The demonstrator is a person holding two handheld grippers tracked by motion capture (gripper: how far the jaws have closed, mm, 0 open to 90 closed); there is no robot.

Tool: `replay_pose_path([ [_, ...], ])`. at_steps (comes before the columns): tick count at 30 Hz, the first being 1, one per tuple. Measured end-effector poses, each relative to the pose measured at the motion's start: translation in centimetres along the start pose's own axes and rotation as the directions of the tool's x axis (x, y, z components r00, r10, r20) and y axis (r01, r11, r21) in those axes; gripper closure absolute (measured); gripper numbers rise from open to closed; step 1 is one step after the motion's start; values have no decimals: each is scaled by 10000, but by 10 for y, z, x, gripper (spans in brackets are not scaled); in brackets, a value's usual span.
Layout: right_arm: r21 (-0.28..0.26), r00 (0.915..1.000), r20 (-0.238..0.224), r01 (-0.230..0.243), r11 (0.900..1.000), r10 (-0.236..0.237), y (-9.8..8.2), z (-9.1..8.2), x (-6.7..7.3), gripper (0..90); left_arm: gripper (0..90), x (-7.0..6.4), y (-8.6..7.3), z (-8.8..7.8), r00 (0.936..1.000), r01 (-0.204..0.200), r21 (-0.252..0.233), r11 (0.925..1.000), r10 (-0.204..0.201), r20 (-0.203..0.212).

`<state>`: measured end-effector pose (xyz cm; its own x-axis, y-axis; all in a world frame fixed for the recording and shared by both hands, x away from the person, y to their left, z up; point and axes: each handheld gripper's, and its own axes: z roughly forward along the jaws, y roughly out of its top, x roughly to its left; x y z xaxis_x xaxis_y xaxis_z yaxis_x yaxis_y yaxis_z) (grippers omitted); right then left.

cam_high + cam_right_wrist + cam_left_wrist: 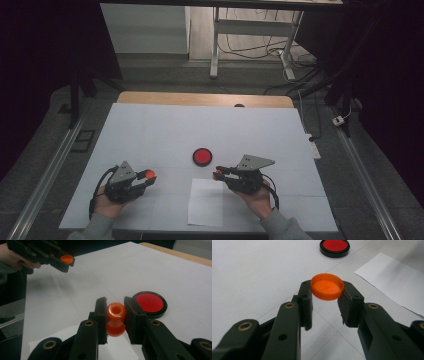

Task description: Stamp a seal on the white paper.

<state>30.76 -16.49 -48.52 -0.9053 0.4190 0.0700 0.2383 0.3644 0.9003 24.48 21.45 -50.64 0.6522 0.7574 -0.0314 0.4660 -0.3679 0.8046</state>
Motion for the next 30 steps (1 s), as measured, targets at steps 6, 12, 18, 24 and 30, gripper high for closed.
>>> replay_pose_path([
  [6, 113, 9999, -158, 48, 9999, -46, -2, 0, 4, 723, 651, 0, 0, 0, 10000, -4, -2, 10000, 4, 7],
  [12, 269, 9995, -319, 50, 9996, -41, -6, 3, 8, 723, 651, 0, 0, 0, 10000, -17, -10, 10000, 17, 15],
  [18, 487, 9991, -411, 112, 9988, -92, -10, 7, 10, 723, 651, 0, 0, 0, 10000, 0, 1, 10000, 0, 34],
  [24, 669, 9982, -574, 225, 9975, -187, -13, 11, 15, 723, 651, 0, 0, 0, 10000, 0, -1, 10000, 0, 27],
  [30, 859, 9957, -884, 370, 9956, -293, -16, 16, 24, 723, 651, 0, 0, 1, 10000, 1, 11, 10000, -1, 32],
])
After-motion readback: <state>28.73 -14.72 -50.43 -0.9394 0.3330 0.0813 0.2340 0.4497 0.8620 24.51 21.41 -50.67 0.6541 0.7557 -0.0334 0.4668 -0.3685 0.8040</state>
